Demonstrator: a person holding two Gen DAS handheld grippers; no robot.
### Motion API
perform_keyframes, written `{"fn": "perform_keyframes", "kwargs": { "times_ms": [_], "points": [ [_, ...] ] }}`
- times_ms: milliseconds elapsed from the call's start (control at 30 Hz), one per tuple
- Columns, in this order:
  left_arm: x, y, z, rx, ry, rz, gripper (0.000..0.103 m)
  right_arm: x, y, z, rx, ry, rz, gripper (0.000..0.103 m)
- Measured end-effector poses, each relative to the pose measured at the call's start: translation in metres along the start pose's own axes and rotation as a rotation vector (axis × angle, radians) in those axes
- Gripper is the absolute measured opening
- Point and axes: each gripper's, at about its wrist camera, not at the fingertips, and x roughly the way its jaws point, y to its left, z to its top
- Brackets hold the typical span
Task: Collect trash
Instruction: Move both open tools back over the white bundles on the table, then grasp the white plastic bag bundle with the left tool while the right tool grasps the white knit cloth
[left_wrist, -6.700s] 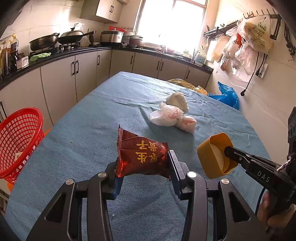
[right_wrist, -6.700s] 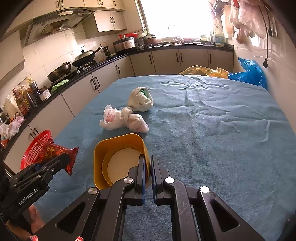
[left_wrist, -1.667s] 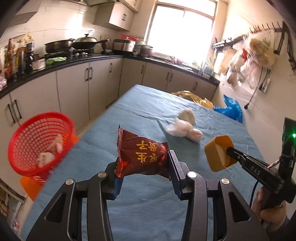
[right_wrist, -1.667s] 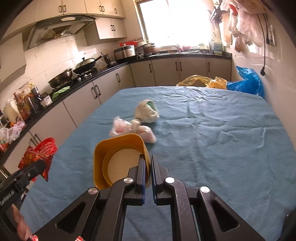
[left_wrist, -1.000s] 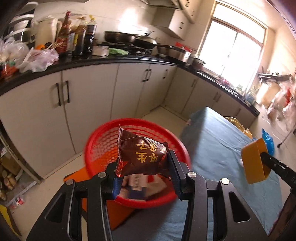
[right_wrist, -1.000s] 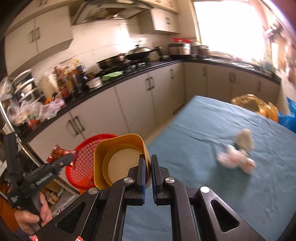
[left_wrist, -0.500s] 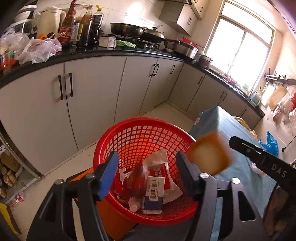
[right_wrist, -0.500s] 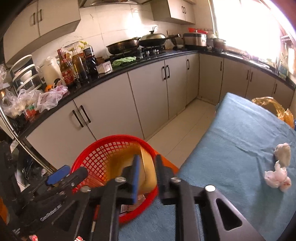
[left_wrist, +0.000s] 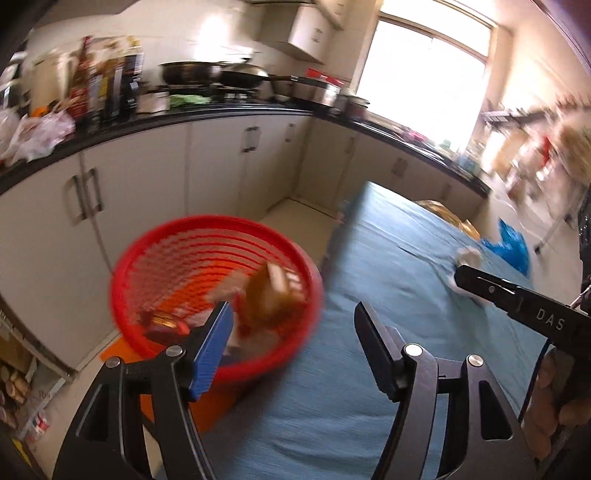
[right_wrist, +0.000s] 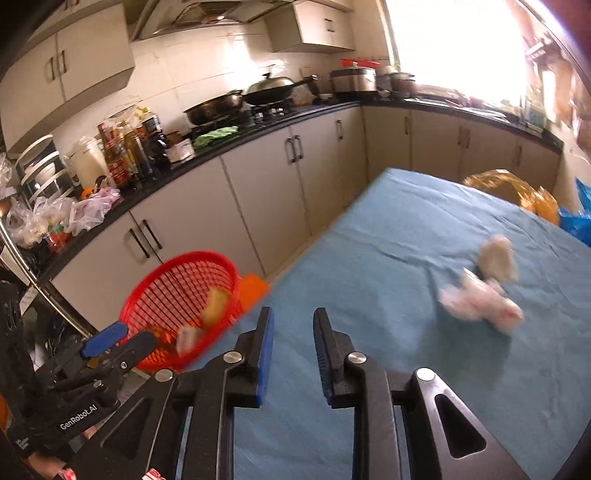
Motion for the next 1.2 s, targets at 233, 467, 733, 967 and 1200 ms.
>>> {"fn": "perform_keyframes", "kwargs": {
  "times_ms": [233,467,733,967,1200],
  "points": [
    [0.015,-0.074,-0.026,0.119,0.072,-0.069,0.069,-0.043,-0.077,-0.036,0.105,-0.011,-0.055,0.033],
    [0.033,-0.133,-0.053,0.235,0.144,-0.127,0.071,-0.067,-0.132,-0.042,0.216,-0.028,-0.084,0.034],
    [0.039,-0.137,-0.058,0.224,0.181,-0.145,0.071,-0.040,-0.190,0.015,0.264,-0.019,-0.146,0.056],
    [0.035,-0.132,-0.057,0.235,0.182,-0.141,0.072,0.042,-0.223,0.060,0.293,0.078,-0.163,0.060],
    [0.037,-0.127,-0.052,0.230,0.183,-0.143,0.072,0.084,-0.231,0.066,0.283,0.143,-0.146,0.048]
  ]
}}
